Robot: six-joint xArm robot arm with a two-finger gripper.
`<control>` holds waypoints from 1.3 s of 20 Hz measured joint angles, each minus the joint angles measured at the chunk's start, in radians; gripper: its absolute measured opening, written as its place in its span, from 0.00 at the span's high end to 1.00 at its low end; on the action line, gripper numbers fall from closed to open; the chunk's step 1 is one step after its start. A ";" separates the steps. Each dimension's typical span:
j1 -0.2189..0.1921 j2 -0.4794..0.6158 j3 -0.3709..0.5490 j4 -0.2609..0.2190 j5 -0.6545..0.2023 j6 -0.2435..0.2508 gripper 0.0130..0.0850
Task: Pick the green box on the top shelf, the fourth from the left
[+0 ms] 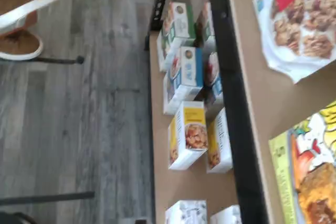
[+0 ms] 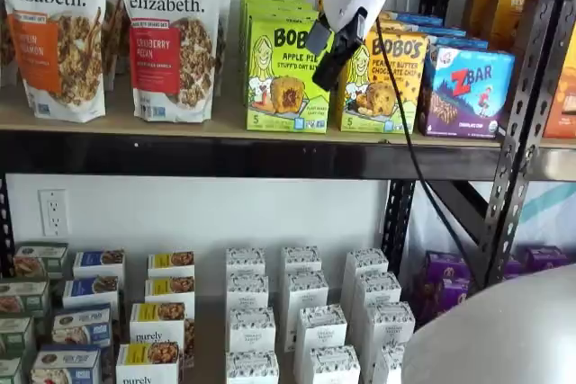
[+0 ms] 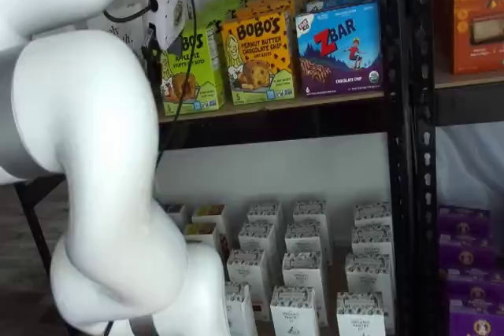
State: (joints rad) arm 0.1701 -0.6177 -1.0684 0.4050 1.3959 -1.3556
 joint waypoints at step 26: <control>-0.063 0.211 -0.255 0.083 0.002 -0.033 0.00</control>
State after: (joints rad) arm 0.1070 -0.4068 -1.3235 0.4880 1.3975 -1.3887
